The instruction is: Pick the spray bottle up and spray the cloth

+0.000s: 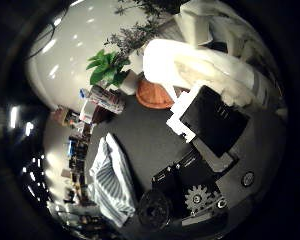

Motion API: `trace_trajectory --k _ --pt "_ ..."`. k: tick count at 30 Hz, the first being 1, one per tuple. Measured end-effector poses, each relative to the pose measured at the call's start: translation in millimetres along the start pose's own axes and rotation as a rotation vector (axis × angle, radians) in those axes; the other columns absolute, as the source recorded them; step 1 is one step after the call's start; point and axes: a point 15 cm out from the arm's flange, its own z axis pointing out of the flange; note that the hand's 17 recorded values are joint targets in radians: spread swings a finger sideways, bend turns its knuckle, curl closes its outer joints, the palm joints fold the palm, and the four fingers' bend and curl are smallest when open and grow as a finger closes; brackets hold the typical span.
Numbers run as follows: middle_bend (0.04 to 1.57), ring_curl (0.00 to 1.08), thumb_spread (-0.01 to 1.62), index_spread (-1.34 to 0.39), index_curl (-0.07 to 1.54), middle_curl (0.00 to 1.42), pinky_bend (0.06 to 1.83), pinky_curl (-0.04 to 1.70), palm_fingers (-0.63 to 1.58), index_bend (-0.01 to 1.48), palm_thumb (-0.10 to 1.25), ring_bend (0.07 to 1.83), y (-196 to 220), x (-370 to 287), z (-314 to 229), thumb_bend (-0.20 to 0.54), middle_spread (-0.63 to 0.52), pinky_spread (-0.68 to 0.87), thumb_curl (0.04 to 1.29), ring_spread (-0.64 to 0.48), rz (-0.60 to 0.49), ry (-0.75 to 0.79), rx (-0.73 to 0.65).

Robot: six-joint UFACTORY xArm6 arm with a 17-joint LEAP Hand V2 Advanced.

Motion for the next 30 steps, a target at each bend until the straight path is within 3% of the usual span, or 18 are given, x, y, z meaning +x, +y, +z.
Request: trace_trajectory --k 10,17,20,22,25,30 --pt "1.24 0.53 0.93 -0.57 0.56 0.59 1.23 0.46 1.27 0.45 1.01 1.38 3 9 -36 -0.02 -0.24 -0.43 0.47 -0.23 0.06 -0.046 0.0" --pt "1.26 0.52 0.91 -0.58 0.57 0.58 1.18 0.47 1.21 0.45 0.97 1.35 2 26 -71 -0.031 -0.23 -0.48 0.47 -0.24 0.074 -0.039 0.023" --pt "1.16 0.48 0.83 -0.6 0.56 0.54 1.05 0.4 1.1 0.39 0.91 1.25 -2 24 -96 -0.037 -0.28 -0.59 0.5 -0.31 0.057 -0.042 0.043" --pt "1.0 0.45 0.81 -0.61 0.56 0.5 1.07 0.4 0.96 0.35 0.87 1.15 -4 22 -113 -0.037 -0.33 -0.56 0.51 -0.36 0.049 -0.04 0.059" --pt "0.82 0.39 0.82 -0.62 0.55 0.44 1.06 0.4 0.81 0.34 0.86 1.05 -12 13 -146 -0.028 -0.39 -0.42 0.52 -0.37 0.032 -0.026 0.101" --pt "0.58 0.32 0.9 -0.58 0.55 0.37 1.09 0.39 0.48 0.38 0.83 0.89 -13 -14 -218 -0.03 -0.32 -0.05 0.52 -0.22 0.014 -0.017 0.164"
